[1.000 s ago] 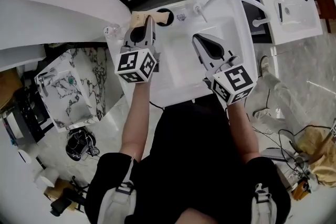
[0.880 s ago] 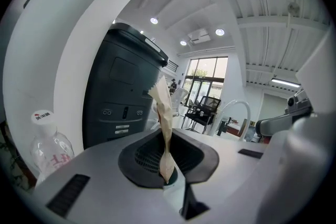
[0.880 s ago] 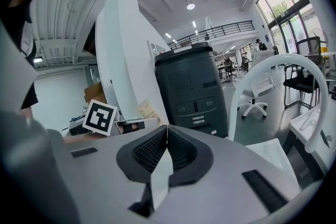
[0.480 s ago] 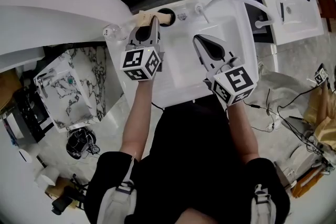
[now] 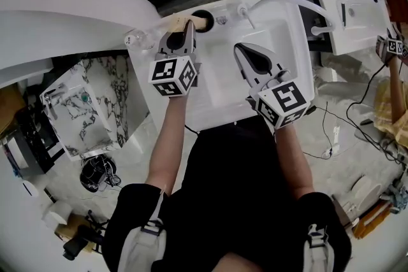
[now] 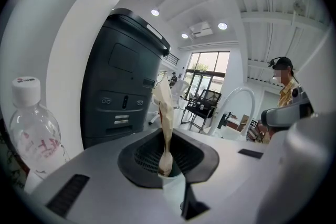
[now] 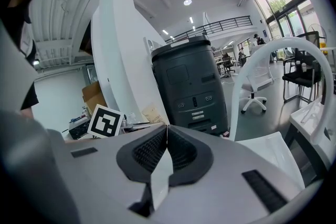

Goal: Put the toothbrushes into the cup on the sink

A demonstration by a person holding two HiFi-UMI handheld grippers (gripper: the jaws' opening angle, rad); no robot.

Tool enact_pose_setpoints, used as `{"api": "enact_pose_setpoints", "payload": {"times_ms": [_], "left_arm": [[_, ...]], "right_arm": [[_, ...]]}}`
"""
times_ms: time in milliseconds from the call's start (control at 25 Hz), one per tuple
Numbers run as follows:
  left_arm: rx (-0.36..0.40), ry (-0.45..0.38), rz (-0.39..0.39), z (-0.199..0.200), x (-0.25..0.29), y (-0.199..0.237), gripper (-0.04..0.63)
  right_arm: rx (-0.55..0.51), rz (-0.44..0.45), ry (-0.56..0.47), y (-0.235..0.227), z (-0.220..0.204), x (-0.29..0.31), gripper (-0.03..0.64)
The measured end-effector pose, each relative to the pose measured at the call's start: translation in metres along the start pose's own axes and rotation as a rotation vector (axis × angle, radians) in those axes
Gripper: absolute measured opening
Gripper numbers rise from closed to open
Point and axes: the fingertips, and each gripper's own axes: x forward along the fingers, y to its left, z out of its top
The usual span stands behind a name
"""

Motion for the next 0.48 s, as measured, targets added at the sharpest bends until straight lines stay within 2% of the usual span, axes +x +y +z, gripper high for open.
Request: {"api": "enact_pose_setpoints", "payload": {"times_ms": [480], "left_arm": [[0.015,0.039,0.0,-0.014,0.007,0.004,0.041]], "right_arm": [[0.008,0.001,0.009,0.002,-0.003,0.005,0.031]]}}
